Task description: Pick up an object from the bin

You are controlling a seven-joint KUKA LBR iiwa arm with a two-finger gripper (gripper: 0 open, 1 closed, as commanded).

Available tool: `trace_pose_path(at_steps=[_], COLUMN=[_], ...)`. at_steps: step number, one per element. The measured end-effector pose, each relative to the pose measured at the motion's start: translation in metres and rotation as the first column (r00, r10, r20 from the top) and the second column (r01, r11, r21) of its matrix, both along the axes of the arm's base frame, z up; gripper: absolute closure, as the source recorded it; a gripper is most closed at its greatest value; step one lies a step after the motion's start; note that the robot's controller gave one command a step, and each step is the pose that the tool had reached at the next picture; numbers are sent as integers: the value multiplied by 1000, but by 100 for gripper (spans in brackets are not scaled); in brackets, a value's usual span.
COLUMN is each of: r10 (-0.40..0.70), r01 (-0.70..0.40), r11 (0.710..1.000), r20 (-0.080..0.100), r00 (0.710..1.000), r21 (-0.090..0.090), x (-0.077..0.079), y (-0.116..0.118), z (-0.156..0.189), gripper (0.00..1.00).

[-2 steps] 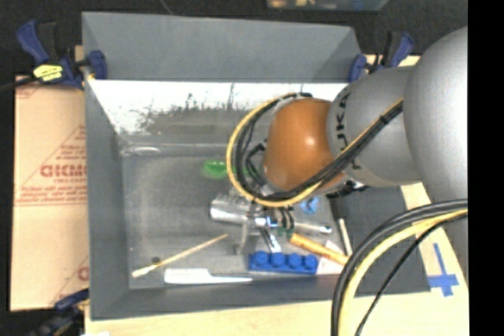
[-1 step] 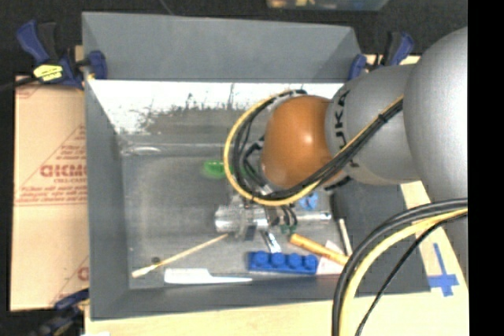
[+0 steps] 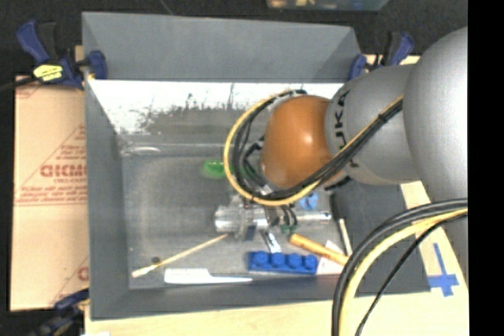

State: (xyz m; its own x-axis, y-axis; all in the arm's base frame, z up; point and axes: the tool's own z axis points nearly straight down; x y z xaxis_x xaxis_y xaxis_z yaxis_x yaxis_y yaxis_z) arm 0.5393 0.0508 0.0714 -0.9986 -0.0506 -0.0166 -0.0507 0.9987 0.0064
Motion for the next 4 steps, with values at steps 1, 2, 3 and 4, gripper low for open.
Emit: trace_pose_path(at_steps=[1, 2, 3, 4], r10=[-2, -5, -7, -10], r01=[2, 5, 7, 10], r11=[1000, 1000, 1000, 1000], r20=[-1, 1, -7, -5], r00=[1000, 1000, 1000, 1000], r21=[0, 1, 0, 0], x=[-1, 0, -2, -1], y=[0, 0, -1, -1], z=[10, 24, 55, 92], gripper=[100, 100, 100, 100])
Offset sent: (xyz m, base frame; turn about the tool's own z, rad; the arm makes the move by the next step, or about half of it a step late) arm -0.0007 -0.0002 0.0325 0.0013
